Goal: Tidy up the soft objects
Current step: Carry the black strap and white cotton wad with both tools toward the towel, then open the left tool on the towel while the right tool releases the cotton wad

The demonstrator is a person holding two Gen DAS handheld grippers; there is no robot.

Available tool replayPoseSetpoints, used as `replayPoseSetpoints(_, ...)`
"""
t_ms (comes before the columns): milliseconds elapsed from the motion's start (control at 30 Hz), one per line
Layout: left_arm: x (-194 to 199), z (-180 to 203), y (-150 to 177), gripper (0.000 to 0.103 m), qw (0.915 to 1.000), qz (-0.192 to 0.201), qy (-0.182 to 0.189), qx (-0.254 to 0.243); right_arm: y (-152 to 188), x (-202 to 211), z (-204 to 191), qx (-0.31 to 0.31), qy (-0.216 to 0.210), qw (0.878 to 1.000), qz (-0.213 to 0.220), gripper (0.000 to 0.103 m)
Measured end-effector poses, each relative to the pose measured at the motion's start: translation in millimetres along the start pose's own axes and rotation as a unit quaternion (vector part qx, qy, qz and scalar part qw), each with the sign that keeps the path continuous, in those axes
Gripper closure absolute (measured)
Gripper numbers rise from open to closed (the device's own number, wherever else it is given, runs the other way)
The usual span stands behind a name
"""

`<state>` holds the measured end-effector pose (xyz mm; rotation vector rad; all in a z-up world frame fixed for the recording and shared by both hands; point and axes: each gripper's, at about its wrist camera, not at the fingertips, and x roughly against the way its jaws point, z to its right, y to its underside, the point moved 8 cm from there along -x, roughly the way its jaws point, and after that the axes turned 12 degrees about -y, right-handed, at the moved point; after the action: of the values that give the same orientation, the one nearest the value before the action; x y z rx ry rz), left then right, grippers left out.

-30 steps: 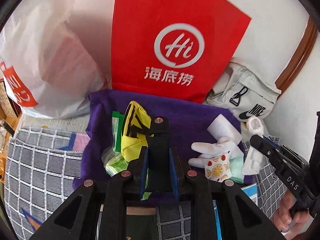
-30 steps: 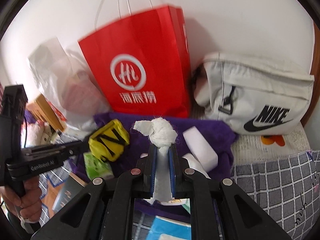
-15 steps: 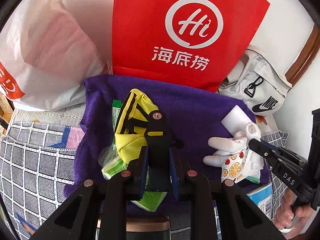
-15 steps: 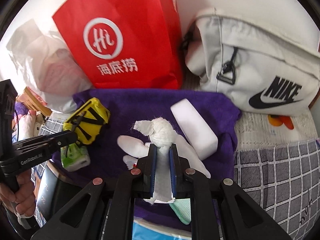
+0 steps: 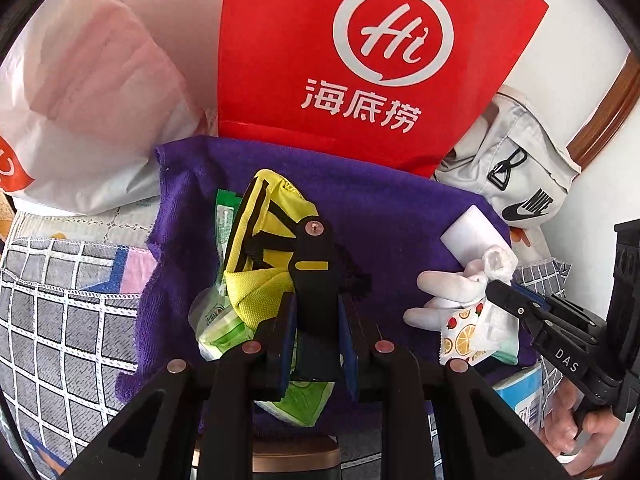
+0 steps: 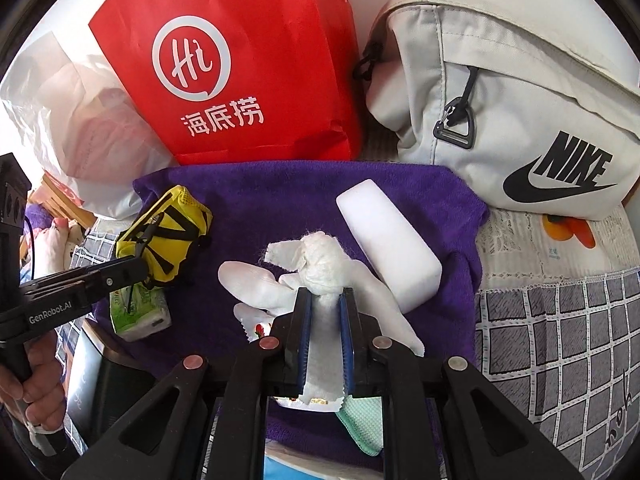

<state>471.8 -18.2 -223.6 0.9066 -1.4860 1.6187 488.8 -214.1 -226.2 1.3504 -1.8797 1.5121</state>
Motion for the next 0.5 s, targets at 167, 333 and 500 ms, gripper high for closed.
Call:
replayPoseSetpoints(167, 1, 2, 2, 0.082, 1.0, -0.006, -0.001, -0.005, -1, 4, -2, -0.002, -0.007, 1.0, 0.002, 0.074)
replayPoseSetpoints(333, 1, 3, 3, 0.069, 0.9998, -0.019, 0.005, -0.003, -7, 15, -11, 0.011, -0.008, 1.0, 0.02, 0.058)
replayPoseSetpoints(500, 11, 0, 2, 0.062, 0.9999, -0.008, -0.01, -0.004, -11, 29, -19, 0.013, -0.012, 0.999, 0.036, 0.055)
